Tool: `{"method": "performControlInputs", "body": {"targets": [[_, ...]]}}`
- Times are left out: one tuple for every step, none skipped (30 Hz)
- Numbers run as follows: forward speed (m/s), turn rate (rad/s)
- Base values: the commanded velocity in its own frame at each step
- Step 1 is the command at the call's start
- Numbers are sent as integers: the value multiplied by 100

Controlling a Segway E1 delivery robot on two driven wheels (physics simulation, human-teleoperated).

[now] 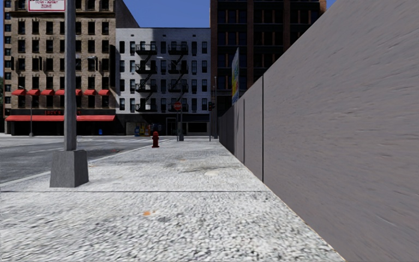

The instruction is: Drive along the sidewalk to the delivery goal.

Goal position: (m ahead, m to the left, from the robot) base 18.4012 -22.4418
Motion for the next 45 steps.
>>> {"method": "performControlInputs", "body": {"targets": [[200, 0], [200, 0], [200, 0], [200, 0], [200, 0], [200, 0], [200, 0], [200, 0], [200, 0], [200, 0], [200, 0], [200, 0], [200, 0], [200, 0], [200, 0], [200, 0], [200, 0], [200, 0], [200, 0], [200, 0], [200, 0], [200, 0], [200, 0], [200, 0], [200, 0], [200, 0], [200, 0], [200, 0], [200, 0], [200, 0], [200, 7], [200, 20], [200, 20], [200, 29], [200, 32], [200, 33], [200, 11], [200, 11], [200, 0], [200, 0], [200, 0], [200, 0], [200, 0], [200, 0], [200, 0]]}}
